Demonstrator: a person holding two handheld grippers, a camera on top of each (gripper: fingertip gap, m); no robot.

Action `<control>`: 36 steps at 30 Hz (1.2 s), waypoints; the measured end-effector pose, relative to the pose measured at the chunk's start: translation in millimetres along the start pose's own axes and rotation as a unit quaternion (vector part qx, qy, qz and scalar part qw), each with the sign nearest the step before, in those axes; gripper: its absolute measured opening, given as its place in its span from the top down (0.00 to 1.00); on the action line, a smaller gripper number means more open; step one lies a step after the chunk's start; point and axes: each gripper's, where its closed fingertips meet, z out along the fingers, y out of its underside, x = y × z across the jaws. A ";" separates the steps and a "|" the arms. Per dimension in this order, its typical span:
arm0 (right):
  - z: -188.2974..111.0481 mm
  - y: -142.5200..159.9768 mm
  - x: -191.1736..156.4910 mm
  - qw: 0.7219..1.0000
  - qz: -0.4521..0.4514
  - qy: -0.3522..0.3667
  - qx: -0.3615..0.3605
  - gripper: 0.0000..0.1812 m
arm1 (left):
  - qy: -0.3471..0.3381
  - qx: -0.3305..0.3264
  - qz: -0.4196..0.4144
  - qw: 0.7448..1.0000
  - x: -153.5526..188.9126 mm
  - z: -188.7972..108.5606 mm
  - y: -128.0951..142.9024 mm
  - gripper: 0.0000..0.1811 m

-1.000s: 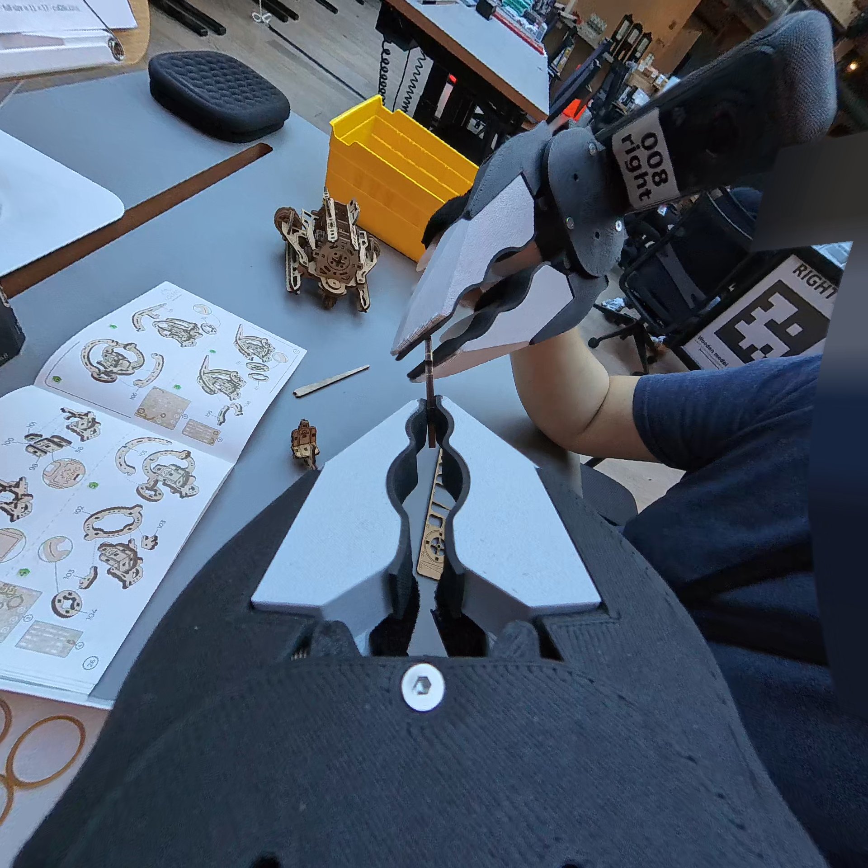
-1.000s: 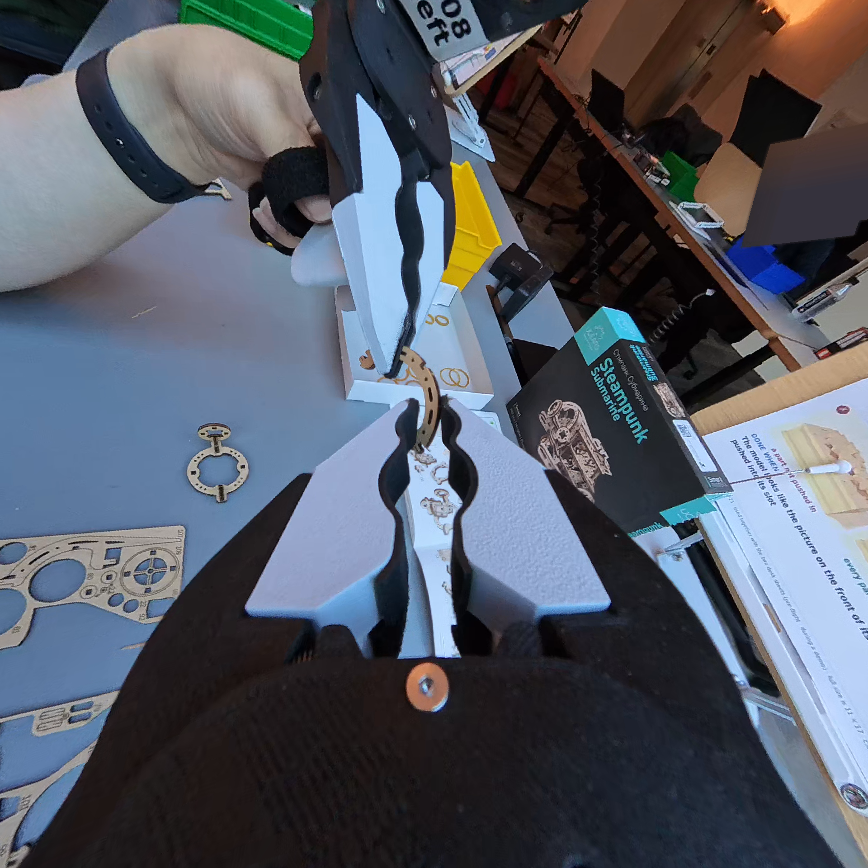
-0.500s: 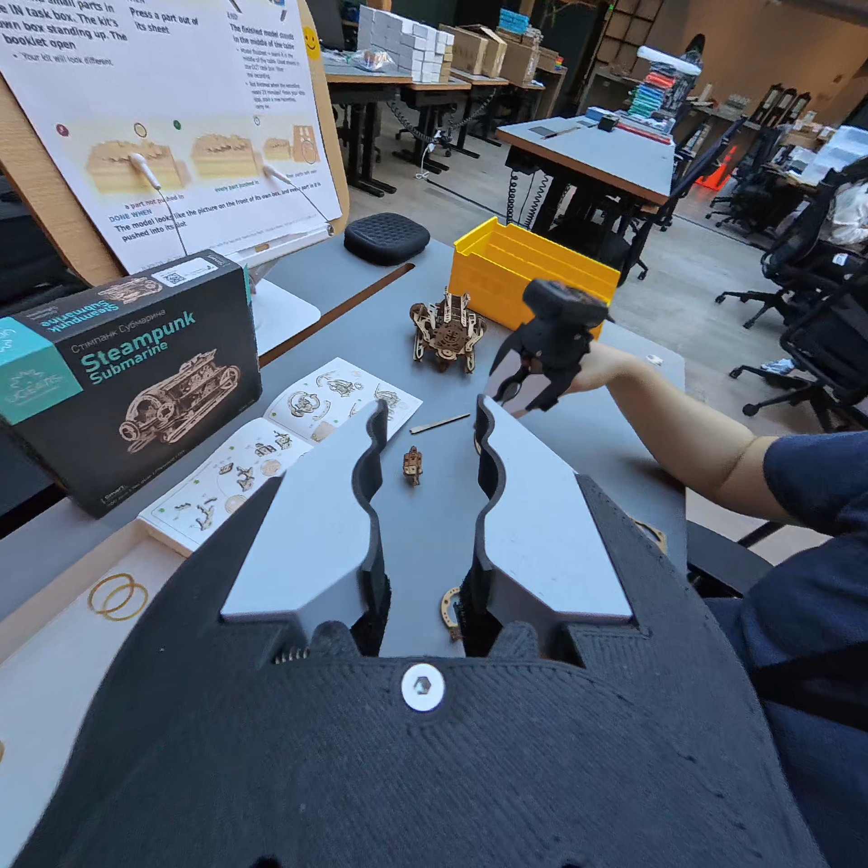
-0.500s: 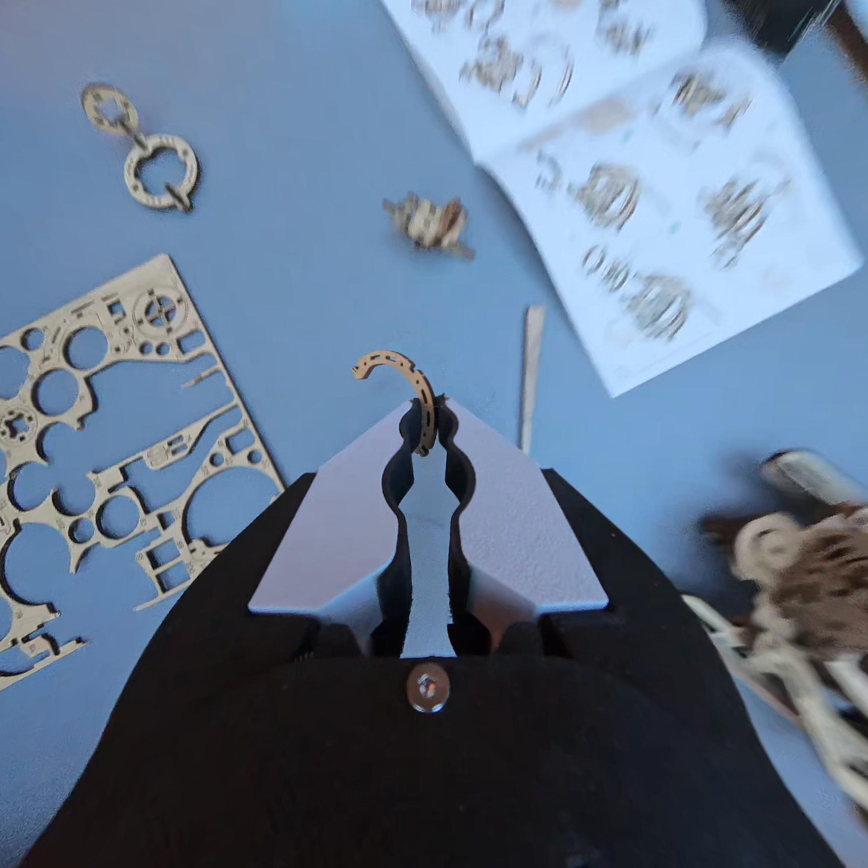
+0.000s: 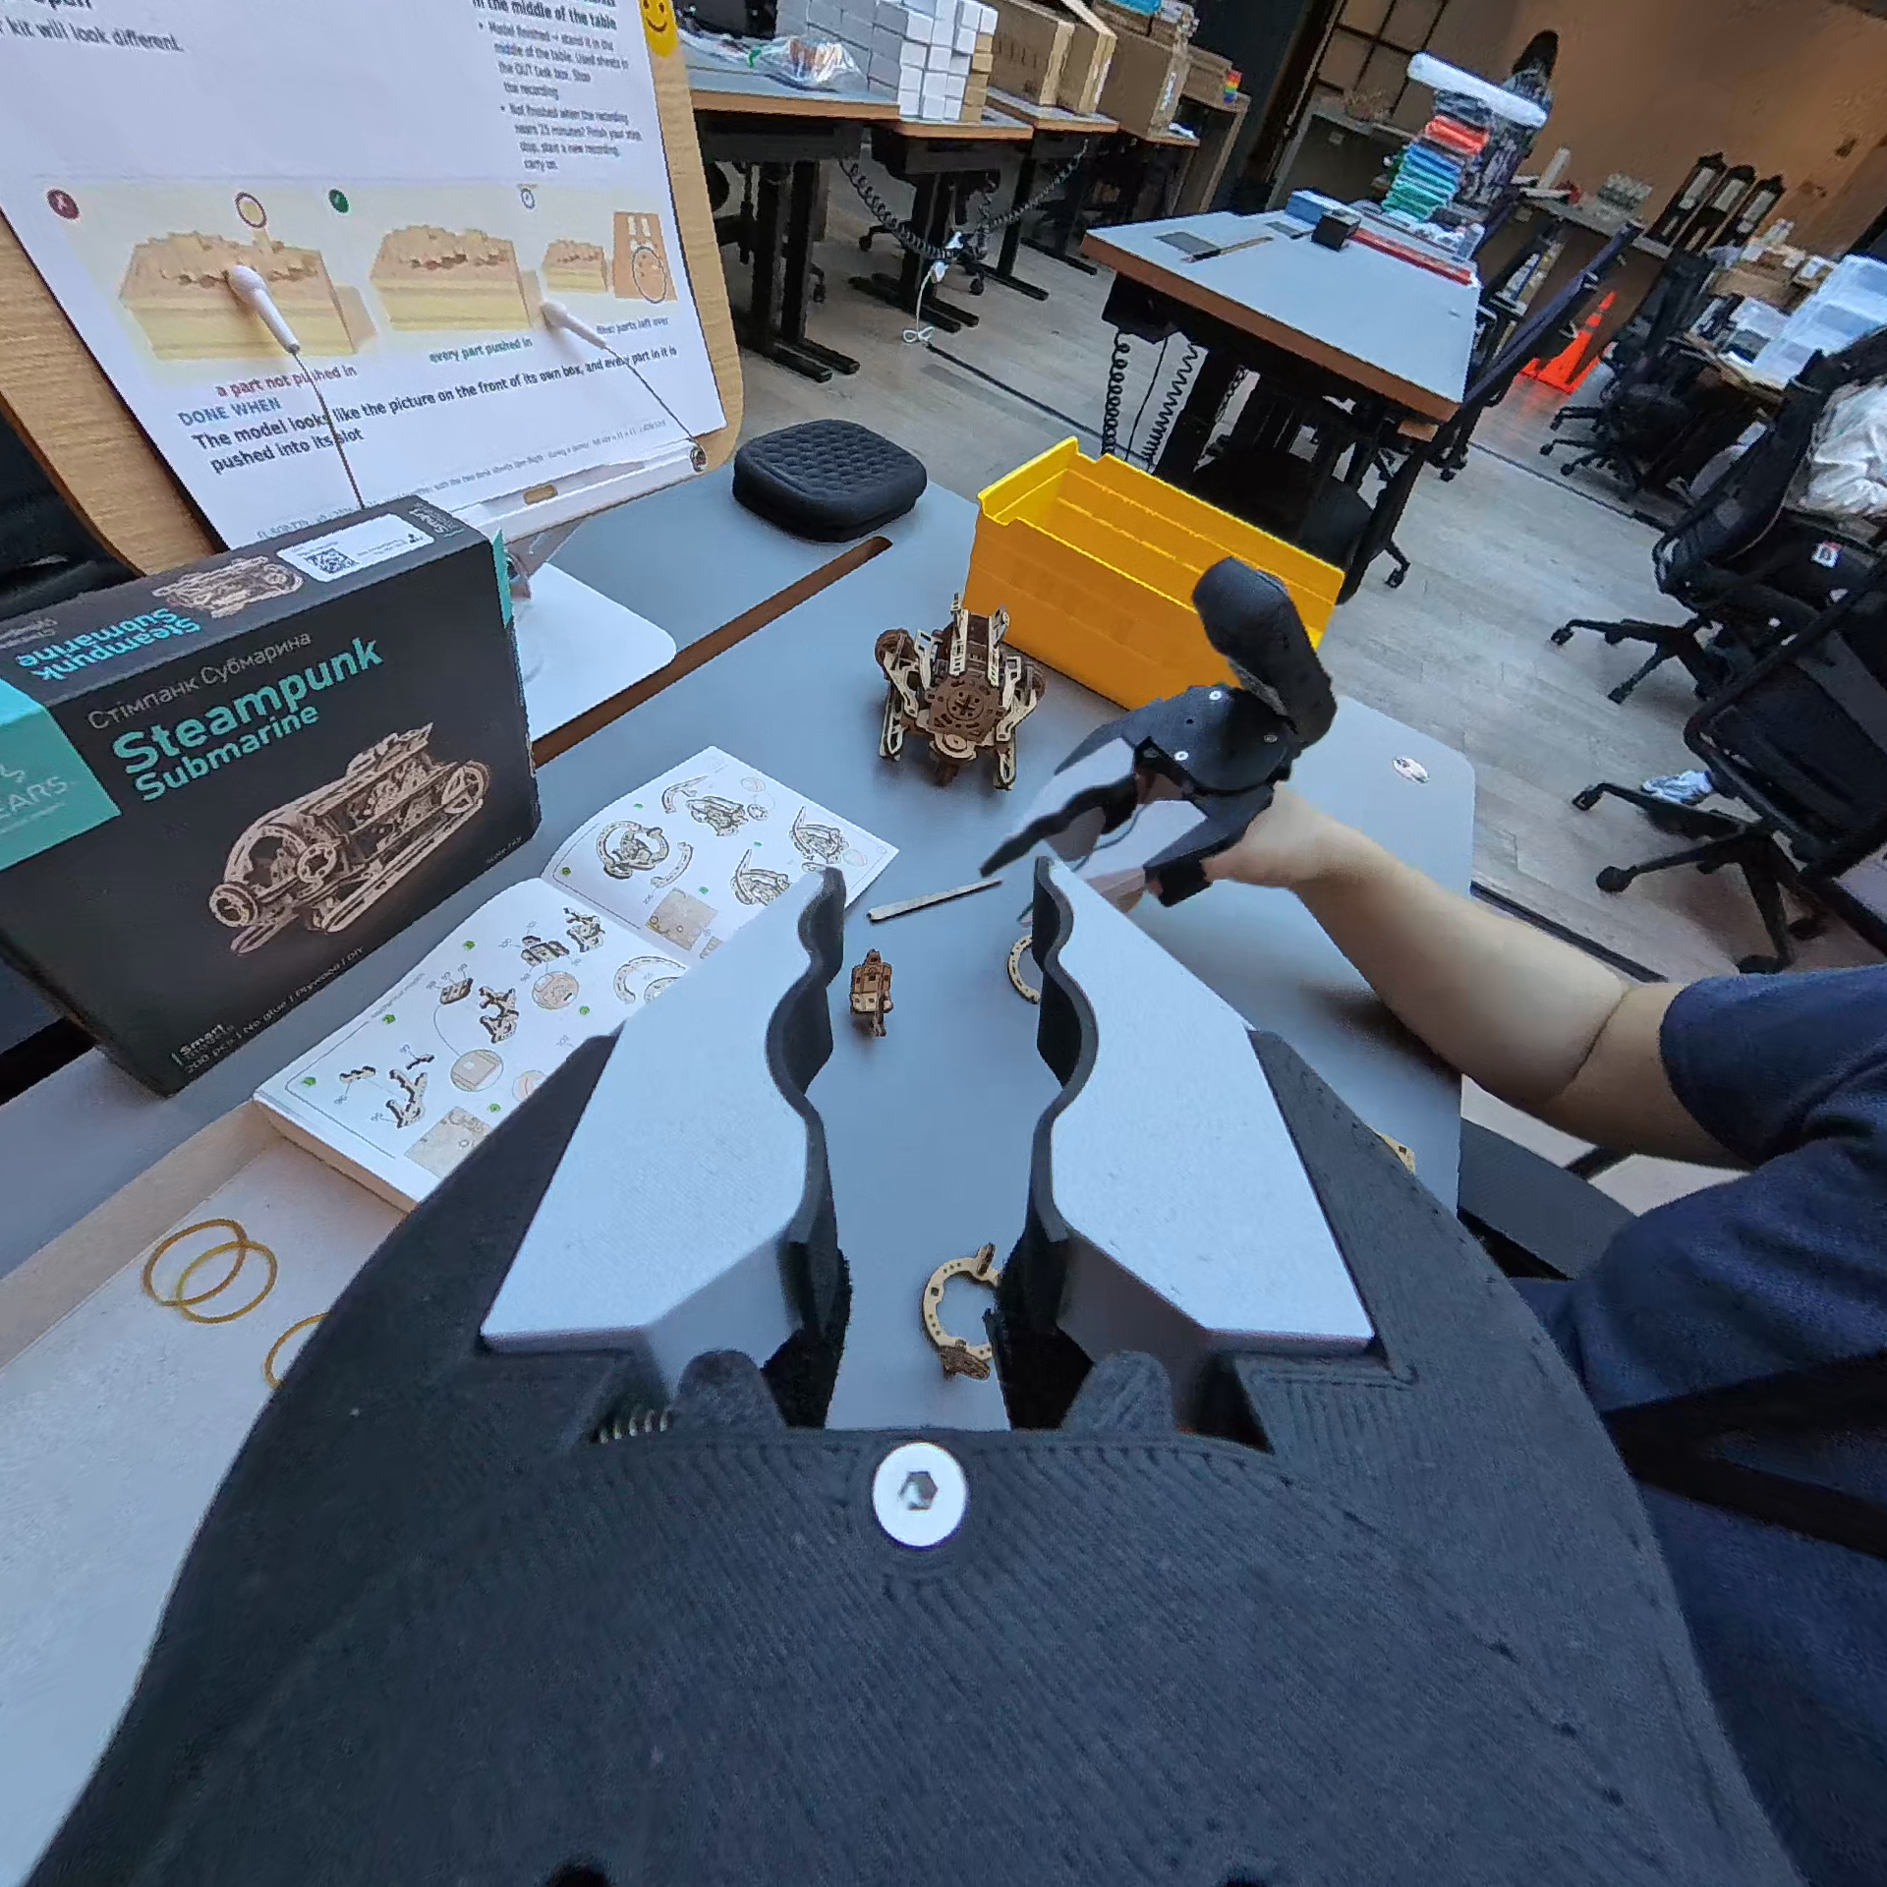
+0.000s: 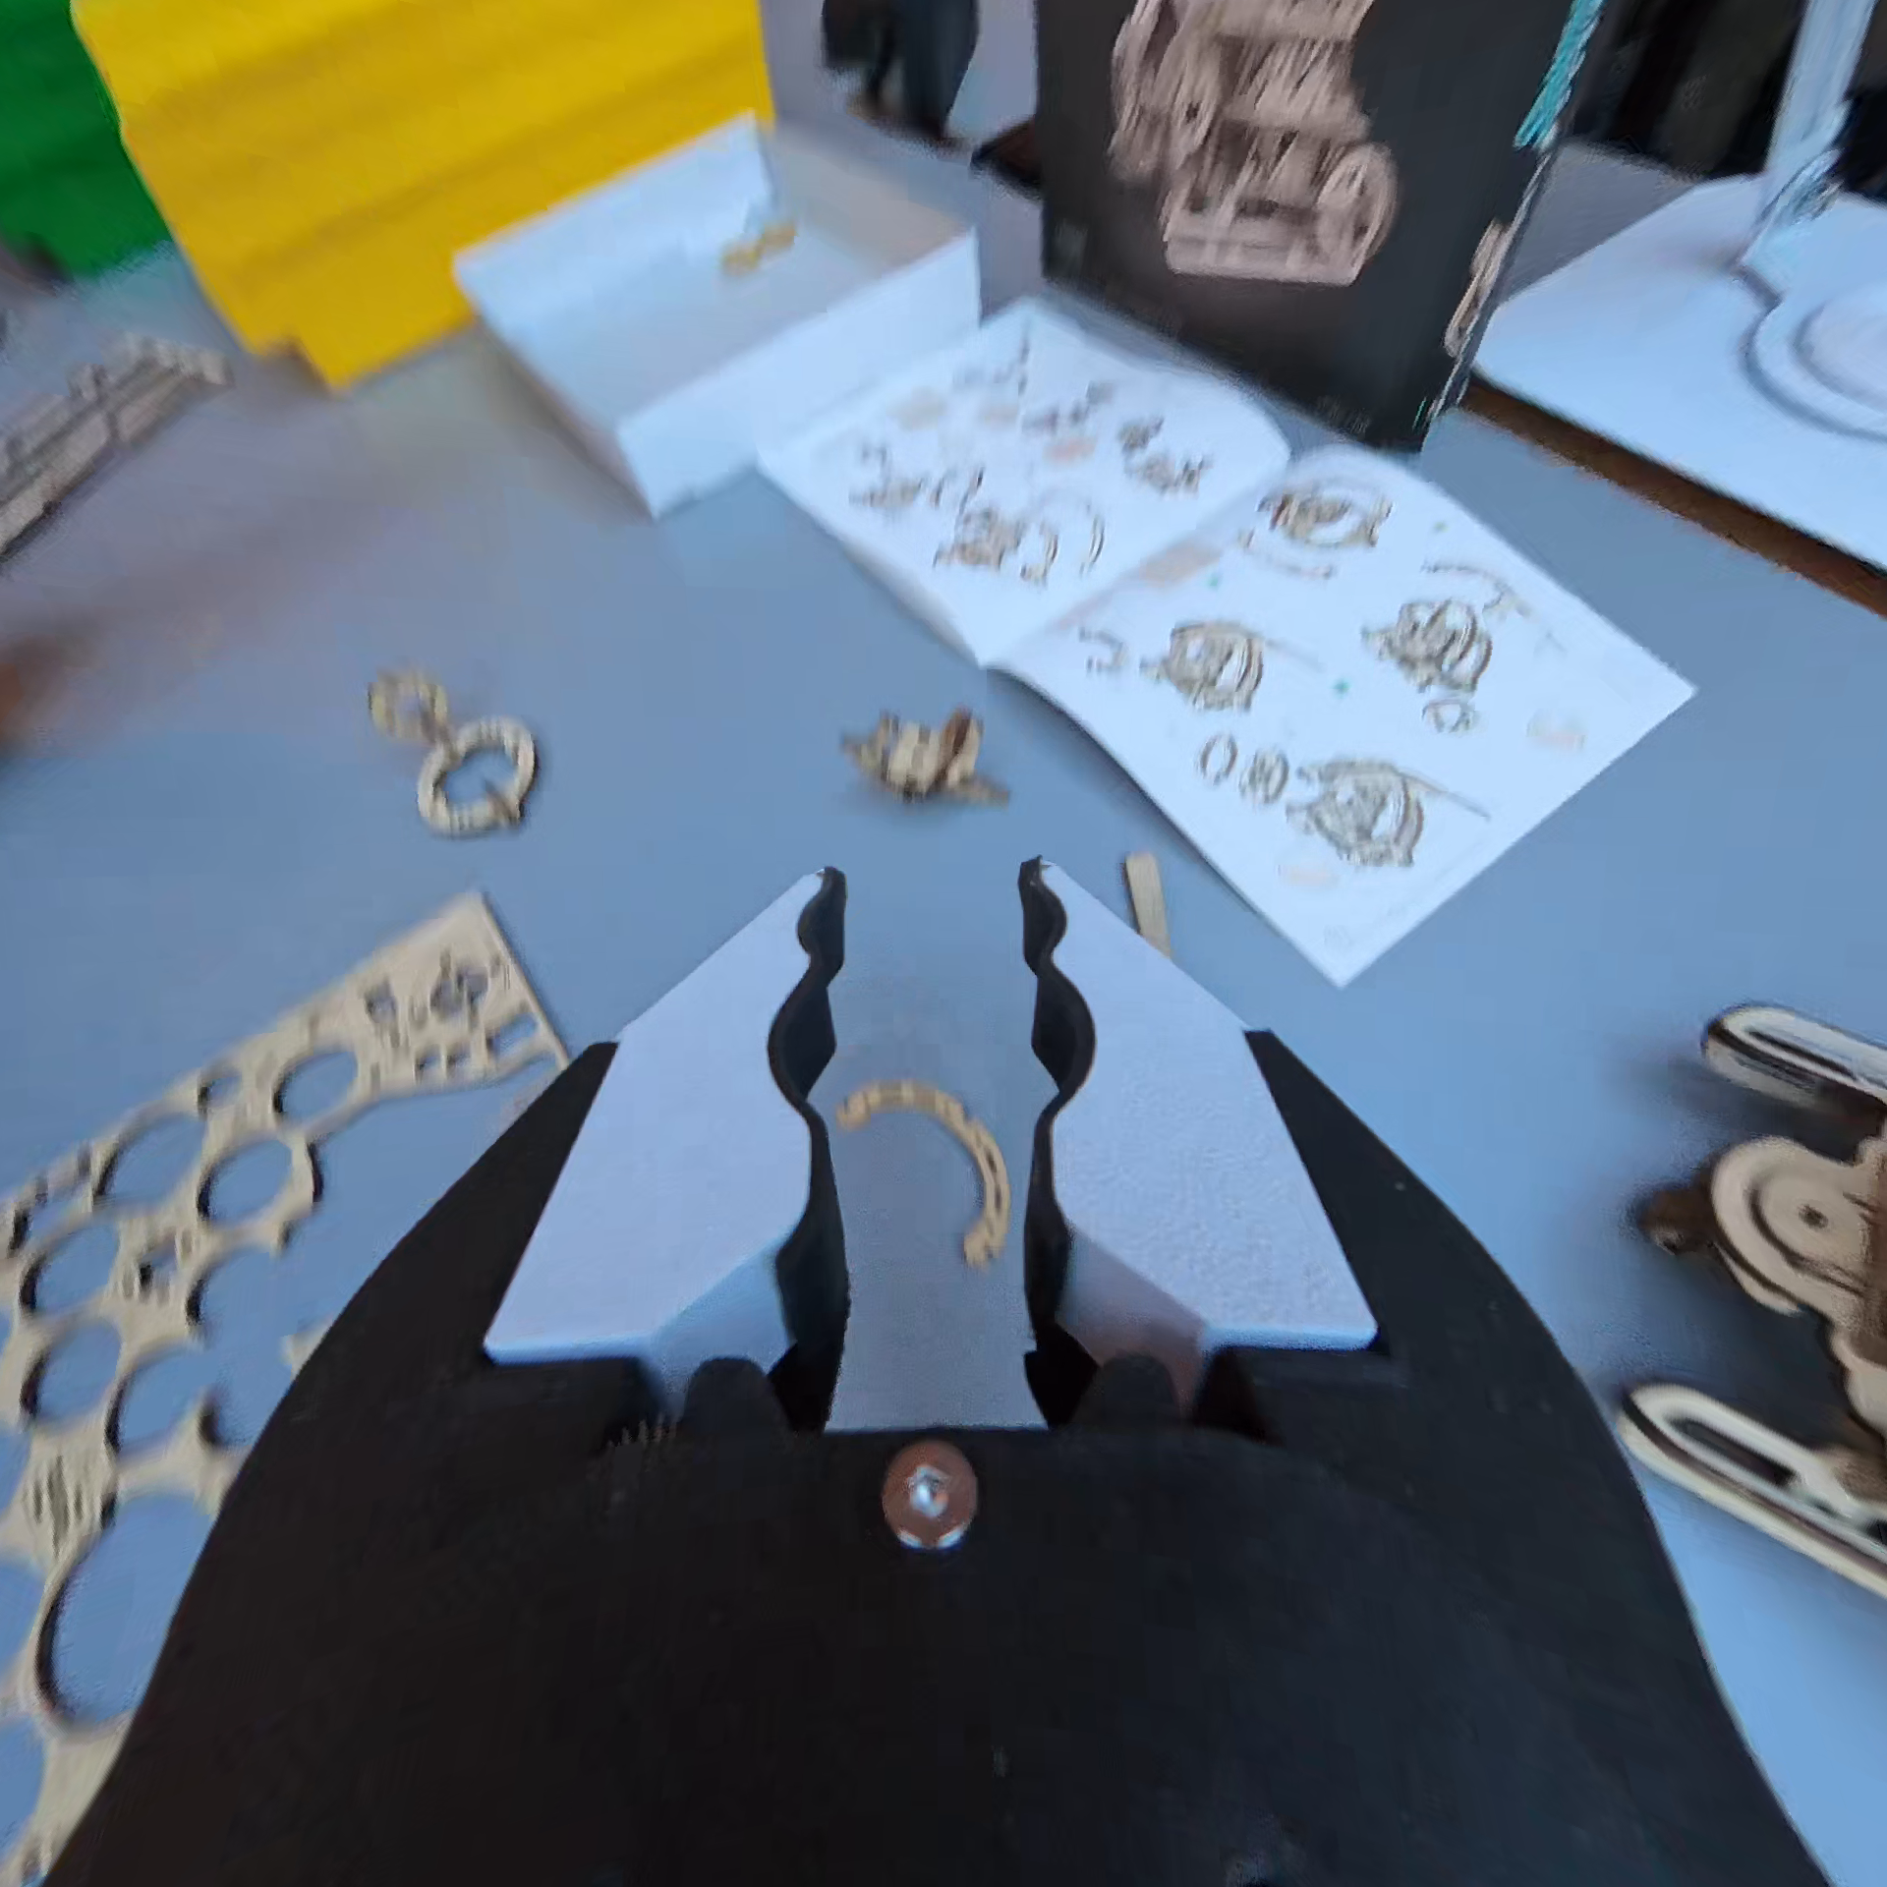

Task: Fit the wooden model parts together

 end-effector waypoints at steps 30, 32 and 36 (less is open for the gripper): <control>40.3 -25.6 -67.4 0.977 0.117 -0.164 0.075 0.82 | 0.031 -0.023 0.016 0.999 6.2 14.2 15.9 0.78; 21.9 -35.6 -86.6 0.953 0.128 -0.253 0.103 0.82 | 0.050 -0.027 -0.002 0.998 10.8 14.9 27.5 0.78; -15.2 -57.5 -115.1 0.888 0.139 -0.403 0.171 0.82 | 0.076 -0.033 -0.075 0.994 13.7 10.4 67.1 0.78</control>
